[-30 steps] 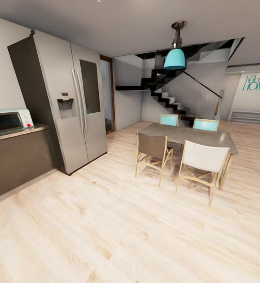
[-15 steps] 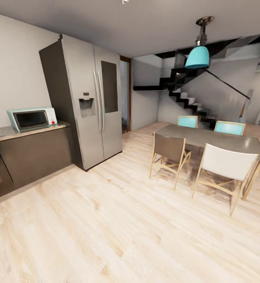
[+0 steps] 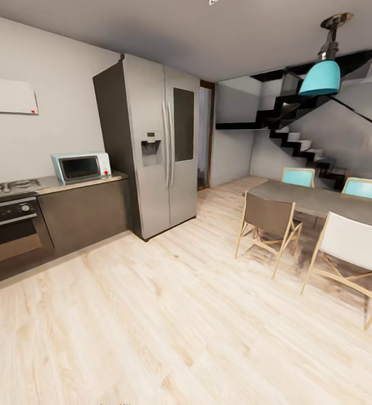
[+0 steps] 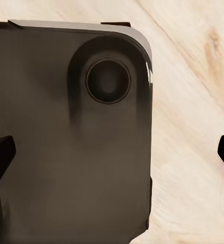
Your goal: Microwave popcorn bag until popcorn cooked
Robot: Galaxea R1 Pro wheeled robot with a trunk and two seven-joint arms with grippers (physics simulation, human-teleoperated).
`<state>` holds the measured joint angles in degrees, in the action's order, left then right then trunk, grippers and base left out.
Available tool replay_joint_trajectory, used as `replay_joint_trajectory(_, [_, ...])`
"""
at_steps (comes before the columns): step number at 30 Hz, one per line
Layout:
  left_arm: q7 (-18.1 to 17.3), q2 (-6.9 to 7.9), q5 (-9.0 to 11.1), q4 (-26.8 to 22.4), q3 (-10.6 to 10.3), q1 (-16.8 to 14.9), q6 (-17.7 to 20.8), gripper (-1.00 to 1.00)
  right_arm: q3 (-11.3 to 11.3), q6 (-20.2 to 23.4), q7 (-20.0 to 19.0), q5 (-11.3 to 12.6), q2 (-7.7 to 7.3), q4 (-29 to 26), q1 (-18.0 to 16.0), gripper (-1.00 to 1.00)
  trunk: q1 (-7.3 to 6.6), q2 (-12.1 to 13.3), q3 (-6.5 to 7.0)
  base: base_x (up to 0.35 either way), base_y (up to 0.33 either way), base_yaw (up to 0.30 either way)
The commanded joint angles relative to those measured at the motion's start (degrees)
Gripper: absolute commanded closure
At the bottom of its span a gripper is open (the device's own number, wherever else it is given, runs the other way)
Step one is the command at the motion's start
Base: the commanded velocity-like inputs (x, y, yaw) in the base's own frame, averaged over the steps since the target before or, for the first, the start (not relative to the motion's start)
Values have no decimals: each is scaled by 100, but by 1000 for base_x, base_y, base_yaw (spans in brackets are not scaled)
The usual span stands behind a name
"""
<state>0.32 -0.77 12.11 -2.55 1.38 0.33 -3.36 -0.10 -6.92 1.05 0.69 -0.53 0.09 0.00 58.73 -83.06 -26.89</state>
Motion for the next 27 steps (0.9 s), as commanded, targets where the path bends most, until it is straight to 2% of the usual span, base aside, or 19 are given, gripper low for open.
replay_joint_trajectory(1, [3, -2, 29, -8, 11, 3, -6, -100, 1, -20, 9, 9, -1, 1, 0, -100, 0, -2, -4, 0, 0, 280])
replay_joint_trajectory(23, [3, -2, 29, -8, 2, 3, 2, -100, 1, -20, 9, 8, -7, 3, 0, -100, 0, -2, -4, 0, 0, 279])
replay_joint_trajectory(27, [3, -2, 29, -8, 0, 3, 2, -100, -7, -12, 3, 10, -9, 2, 0, -100, 0, -2, -5, 0, 0, 56])
